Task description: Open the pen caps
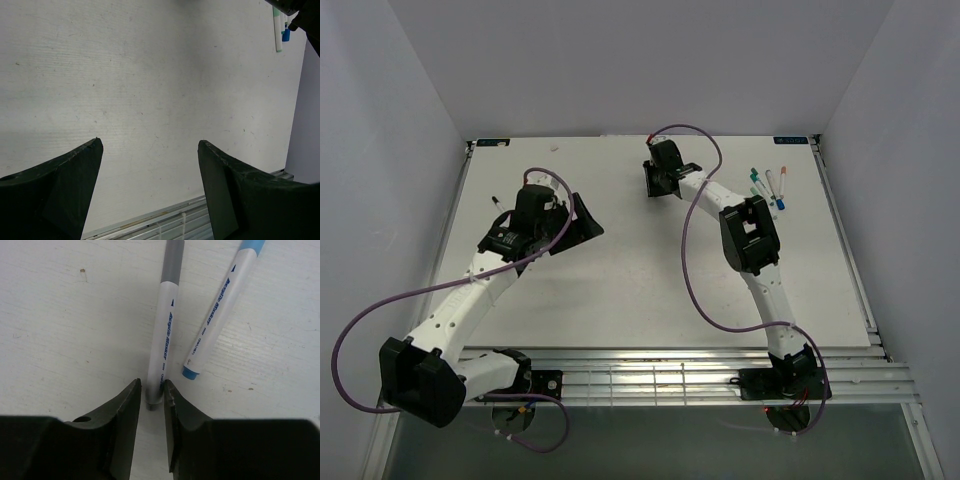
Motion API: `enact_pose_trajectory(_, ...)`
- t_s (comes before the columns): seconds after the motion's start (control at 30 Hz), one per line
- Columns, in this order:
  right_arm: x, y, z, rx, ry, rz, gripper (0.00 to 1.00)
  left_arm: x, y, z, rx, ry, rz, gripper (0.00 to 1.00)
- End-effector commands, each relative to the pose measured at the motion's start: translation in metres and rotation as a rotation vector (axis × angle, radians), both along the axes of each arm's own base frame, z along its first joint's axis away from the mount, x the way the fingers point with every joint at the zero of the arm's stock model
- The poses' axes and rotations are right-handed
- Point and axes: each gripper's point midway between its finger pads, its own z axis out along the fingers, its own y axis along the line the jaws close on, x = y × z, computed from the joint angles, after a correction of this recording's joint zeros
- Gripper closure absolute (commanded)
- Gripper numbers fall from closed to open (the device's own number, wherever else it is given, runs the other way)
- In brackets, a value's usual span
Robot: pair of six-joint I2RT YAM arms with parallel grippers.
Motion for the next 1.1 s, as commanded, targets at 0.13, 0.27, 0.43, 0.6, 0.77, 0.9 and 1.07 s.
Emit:
enact_pose_trajectory(0.13, -0.015, -0.001, -0.030, -0.047, 0.088, 0.012, 0.79, -0.001, 0.008, 0.017, 0.000, -0.050, 0.017, 0.14)
enact_pose_trajectory(0.27, -0.023, 0.013, -0.028, -0.007, 0.104, 0.094, 0.87, -0.001, 0.011, 0.016, 0.005, -0.042, 0.027, 0.19)
enact_pose_trajectory(0.43, -0.046, 0.027, -0.008, 0.055, 0.101, 0.202, 0.92, -0.002, 0.008, 0.012, -0.010, -0.010, 0.031, 0.21)
enact_pose_trajectory(0.6, -0.089, 0.021, 0.029, 0.130, 0.082, 0.211, 0.92, -0.001, 0.005, 0.004, -0.019, 0.023, 0.030, 0.22)
enact_pose_trajectory(0.77, -0.150, 0.016, 0.064, 0.241, 0.101, 0.275, 0.92, 0.008, -0.006, 0.006, -0.069, 0.021, 0.003, 0.25)
enact_pose_trajectory(0.9, -0.204, 0.017, 0.077, 0.314, 0.117, 0.347, 0.92, 0.014, -0.023, 0.004, -0.153, 0.034, -0.049, 0.27)
enact_pose_trajectory(1.07, -0.250, 0.012, 0.090, 0.386, 0.120, 0.403, 0.92, 0.021, -0.042, -0.013, -0.244, 0.101, -0.100, 0.27)
